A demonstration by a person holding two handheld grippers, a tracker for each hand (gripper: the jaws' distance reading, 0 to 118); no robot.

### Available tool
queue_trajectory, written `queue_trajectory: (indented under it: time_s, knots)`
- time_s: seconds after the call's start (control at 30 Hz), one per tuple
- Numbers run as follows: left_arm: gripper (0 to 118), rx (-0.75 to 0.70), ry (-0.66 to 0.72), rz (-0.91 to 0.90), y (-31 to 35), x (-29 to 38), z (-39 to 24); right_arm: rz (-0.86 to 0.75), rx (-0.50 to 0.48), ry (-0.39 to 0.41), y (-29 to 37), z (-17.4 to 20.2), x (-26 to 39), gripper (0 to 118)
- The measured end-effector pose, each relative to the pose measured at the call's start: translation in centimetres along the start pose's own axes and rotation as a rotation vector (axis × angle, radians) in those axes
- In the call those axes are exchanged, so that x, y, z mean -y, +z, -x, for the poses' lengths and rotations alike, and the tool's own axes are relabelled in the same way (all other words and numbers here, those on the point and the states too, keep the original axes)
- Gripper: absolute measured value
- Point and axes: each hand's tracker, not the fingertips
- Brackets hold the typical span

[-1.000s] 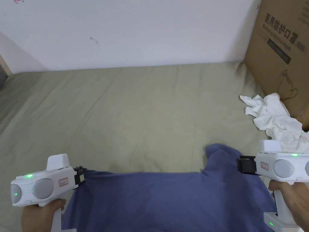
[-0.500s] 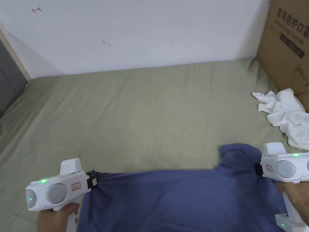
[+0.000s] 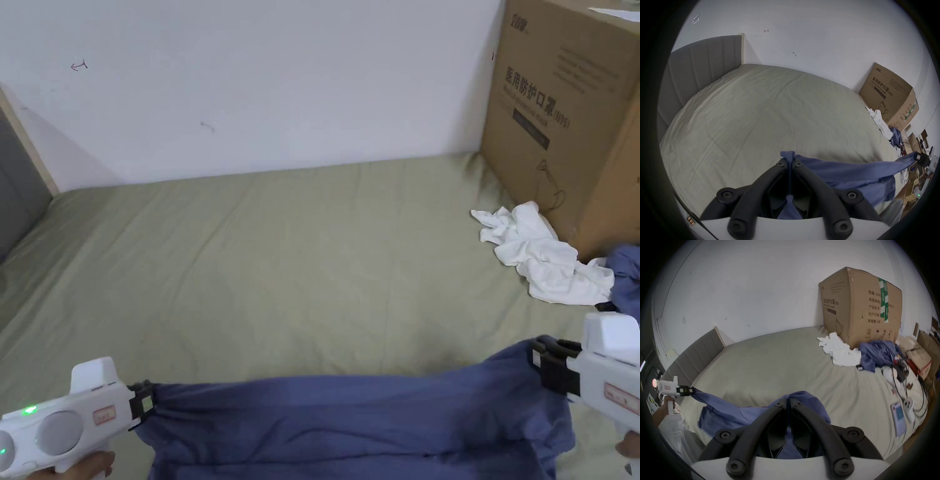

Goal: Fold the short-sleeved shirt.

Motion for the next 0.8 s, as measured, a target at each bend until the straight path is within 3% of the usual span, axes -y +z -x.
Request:
queue_trajectory:
  time_s: [0.27, 0.63, 0.7, 0.73, 0.77, 0.8]
  knots:
    - [1, -0.003, 0.01, 0.086, 3.0, 8.3, 2.6, 0.094, -0.013, -0.052, 3.5, 0.0, 8.8, 2]
    - [2, -0.06, 0.012, 0.184, 0.9, 15.9, 3.5, 0.261, 0.17, -0.139, 0.4, -0.6, 17.4, 2]
    - [24, -0.07, 0.001, 0.174, 1.1, 15.7, 3.1, 0.252, 0.174, -0.148, 0.8, -0.4, 17.4, 13]
    - [42, -0.072, 0.0, 0.174, 1.2, 15.5, 2.9, 0.241, 0.174, -0.154, 1.2, -0.2, 17.0, 28]
    - [70, -0.074, 0.0, 0.176, 1.5, 15.2, 2.8, 0.23, 0.177, -0.153, 1.5, 0.1, 16.4, 59]
    - [85, -0.071, -0.003, 0.17, 2.0, 14.9, 2.6, 0.208, 0.194, -0.137, 2.2, 0.5, 15.6, 81]
